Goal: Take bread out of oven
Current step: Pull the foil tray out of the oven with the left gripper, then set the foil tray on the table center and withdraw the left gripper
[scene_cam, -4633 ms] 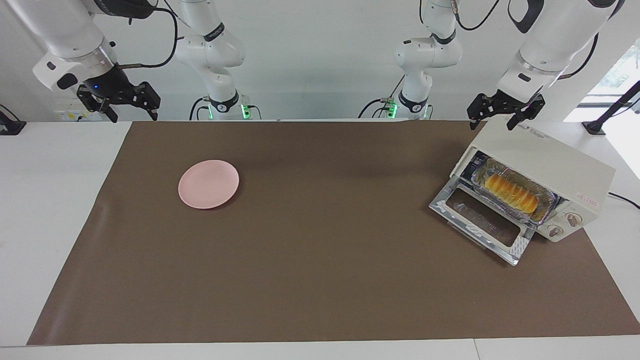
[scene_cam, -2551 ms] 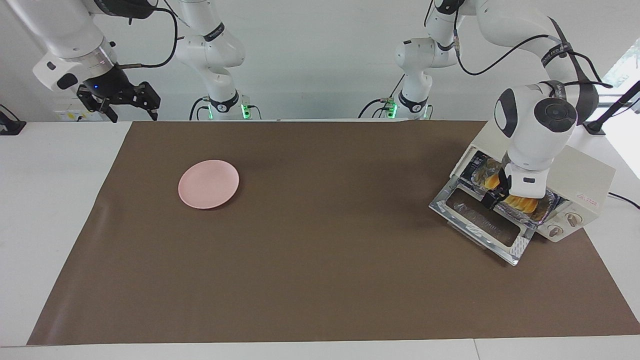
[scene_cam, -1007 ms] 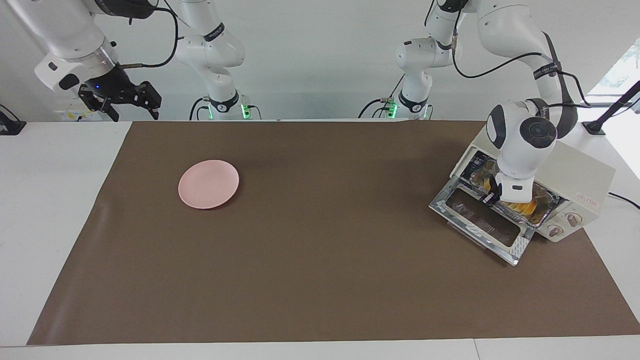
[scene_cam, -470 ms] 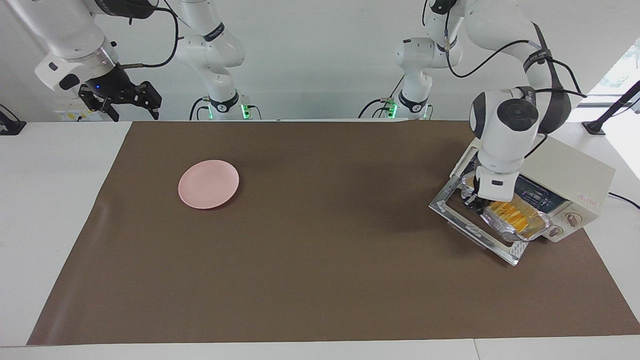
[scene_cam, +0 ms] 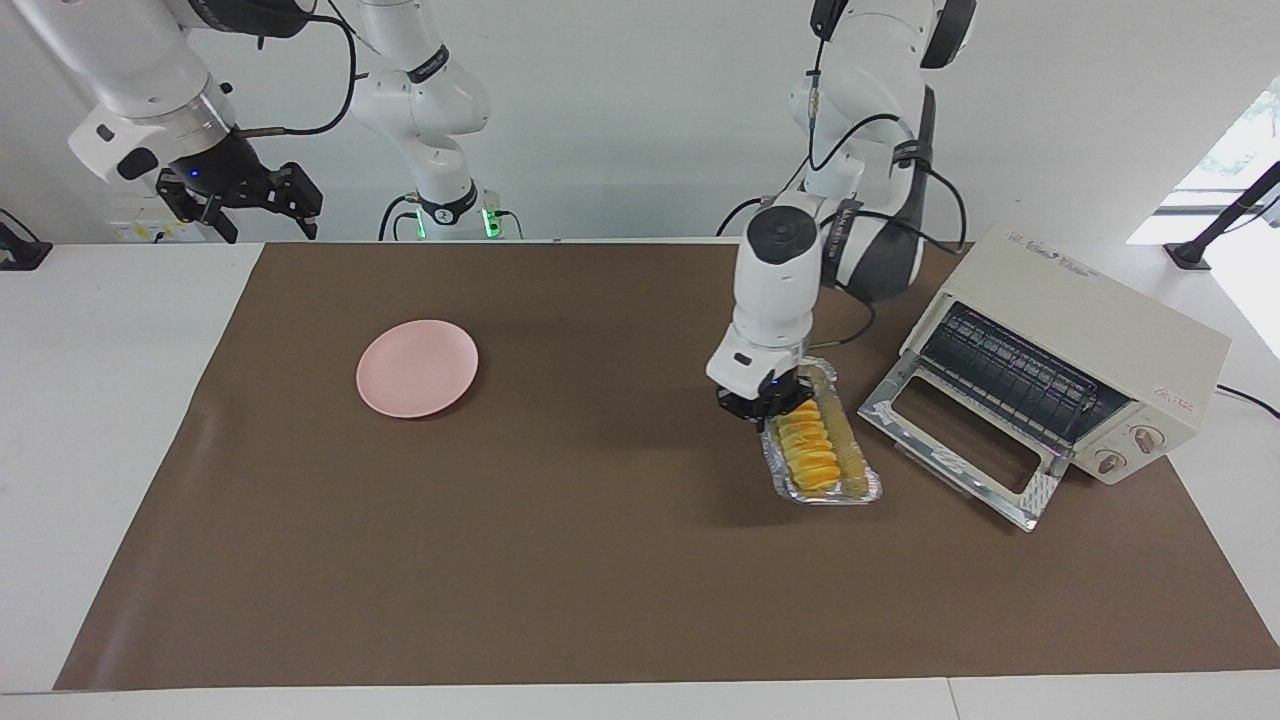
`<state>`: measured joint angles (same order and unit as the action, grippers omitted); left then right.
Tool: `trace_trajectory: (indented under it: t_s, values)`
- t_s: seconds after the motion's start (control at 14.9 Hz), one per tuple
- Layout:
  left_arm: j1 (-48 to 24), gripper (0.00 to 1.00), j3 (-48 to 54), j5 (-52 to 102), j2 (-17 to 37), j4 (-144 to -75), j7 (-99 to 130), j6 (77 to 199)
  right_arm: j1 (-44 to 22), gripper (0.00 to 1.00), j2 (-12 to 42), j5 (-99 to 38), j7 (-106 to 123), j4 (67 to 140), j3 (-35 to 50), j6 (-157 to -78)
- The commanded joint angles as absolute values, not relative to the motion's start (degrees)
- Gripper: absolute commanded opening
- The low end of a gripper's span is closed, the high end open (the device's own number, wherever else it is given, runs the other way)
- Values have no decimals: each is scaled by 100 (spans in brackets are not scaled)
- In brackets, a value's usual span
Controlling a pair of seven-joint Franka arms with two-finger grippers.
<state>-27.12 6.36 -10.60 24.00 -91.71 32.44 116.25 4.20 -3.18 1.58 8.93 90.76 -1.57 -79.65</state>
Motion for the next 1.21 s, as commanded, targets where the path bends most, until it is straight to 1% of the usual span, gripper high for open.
trace_trajectory:
  t_s: [0.0, 0.27, 0.4, 0.47, 0.54, 0.6, 0.74, 0.81, 1.01, 1.14]
  values:
    - [-2979, 0, 536, -958, 2645, -9009, 3050, 11794, 527, 100, -316, 176, 967, 9053, -97, -7884]
    - [-3339, 0, 527, -984, 2891, -9052, 3076, 11962, 554, 100, -316, 176, 984, 9079, -97, -7892]
    - [-3340, 0, 527, -984, 2874, -9289, 3085, 12102, 562, 100, -316, 176, 984, 9079, -114, -7901]
    - [-3331, 30, 527, -976, 2874, -9316, 3085, 12155, 571, 100, -316, 176, 984, 9079, -123, -7901]
    - [-3331, 62, 527, -976, 2865, -9316, 3085, 12138, 571, 100, -316, 167, 976, 9079, -123, -7901]
    - [-3340, 100, 510, -984, 2874, -9264, 3102, 12077, 571, 100, -316, 167, 976, 9079, -123, -7901]
    - [-3270, 100, 431, -967, 2795, -9098, 3085, 12015, 554, 100, -316, 167, 967, 9079, -123, -7901]
    - [-3183, 100, 413, -915, 2647, -8992, 3059, 12015, 545, 100, -316, 167, 967, 9079, -114, -7910]
    - [-2384, 100, 422, -582, 1927, -8939, 3006, 11603, 484, 100, -369, 141, 958, 9210, -79, -8102]
    - [-1796, 100, 431, -405, 1540, -8938, 2971, 11234, 318, 100, -457, 132, 906, 9517, -53, -8575]
